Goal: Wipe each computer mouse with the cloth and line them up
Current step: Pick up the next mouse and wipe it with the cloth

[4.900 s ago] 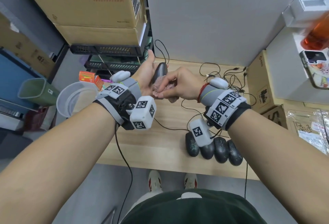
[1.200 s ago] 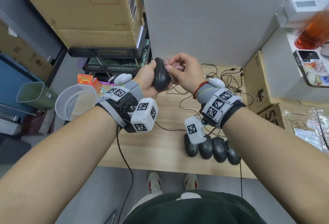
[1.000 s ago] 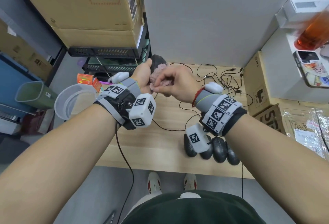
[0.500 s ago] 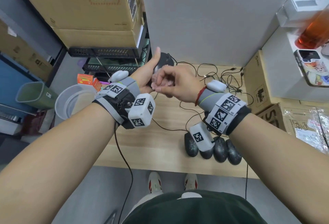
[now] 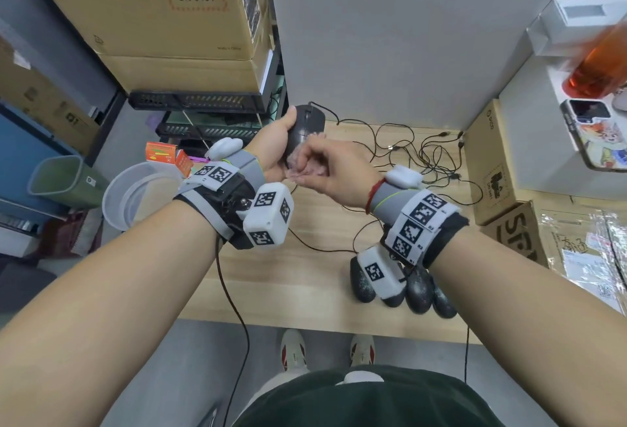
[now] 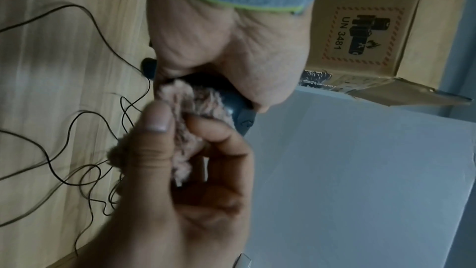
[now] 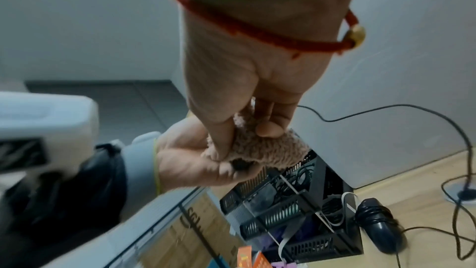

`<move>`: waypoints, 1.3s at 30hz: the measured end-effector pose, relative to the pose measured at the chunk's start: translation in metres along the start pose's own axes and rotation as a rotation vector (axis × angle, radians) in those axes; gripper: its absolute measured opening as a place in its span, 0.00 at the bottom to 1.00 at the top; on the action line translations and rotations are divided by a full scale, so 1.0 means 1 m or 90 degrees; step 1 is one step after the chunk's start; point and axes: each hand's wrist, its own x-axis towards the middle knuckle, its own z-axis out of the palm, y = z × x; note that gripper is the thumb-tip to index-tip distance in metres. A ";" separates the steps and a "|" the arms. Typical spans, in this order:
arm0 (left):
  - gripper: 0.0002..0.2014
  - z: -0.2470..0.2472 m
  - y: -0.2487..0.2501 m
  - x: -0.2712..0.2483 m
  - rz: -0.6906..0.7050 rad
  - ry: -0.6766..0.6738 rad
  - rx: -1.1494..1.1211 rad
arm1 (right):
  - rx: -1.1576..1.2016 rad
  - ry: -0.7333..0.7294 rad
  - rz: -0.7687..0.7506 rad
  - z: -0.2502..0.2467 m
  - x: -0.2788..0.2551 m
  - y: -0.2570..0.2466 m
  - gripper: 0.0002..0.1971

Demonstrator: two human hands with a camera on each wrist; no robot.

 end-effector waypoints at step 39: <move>0.26 0.002 0.004 0.002 0.049 0.121 0.018 | 0.175 0.193 0.122 -0.023 0.016 0.010 0.09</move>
